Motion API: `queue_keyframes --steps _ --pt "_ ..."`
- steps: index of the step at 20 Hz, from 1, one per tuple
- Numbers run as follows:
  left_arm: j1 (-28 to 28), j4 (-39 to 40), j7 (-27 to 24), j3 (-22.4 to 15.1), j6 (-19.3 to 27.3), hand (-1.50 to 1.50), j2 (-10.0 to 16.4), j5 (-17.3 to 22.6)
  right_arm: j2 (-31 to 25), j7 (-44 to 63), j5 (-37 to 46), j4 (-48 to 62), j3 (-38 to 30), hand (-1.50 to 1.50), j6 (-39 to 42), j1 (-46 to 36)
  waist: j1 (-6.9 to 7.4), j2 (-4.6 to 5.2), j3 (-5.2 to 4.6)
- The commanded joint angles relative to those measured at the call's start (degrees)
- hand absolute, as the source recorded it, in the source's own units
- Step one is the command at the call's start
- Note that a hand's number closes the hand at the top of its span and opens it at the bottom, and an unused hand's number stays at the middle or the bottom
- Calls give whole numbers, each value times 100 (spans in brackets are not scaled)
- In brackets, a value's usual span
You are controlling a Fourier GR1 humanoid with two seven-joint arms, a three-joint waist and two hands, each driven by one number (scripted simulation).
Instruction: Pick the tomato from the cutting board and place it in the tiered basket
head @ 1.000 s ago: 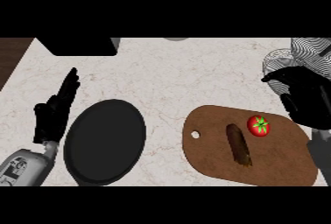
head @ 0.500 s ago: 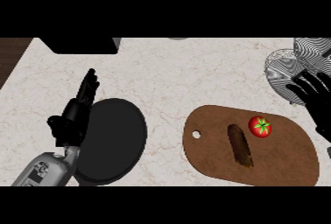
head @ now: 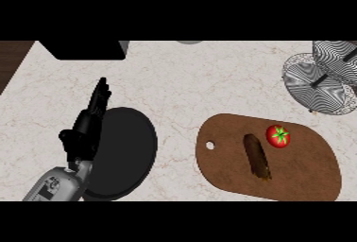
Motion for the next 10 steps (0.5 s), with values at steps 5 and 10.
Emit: queue_keyframes --steps 5,10 --pt "61 25 -12 -85 99 0 -139 -107 -901 -486 2481 -1907 -387 -150 300 -453 -42 -41 -4" --pt "-71 109 65 -63 146 0 -158 -263 -302 -972 4287 -3049 -187 -150 -282 32 -67 -17 -2"
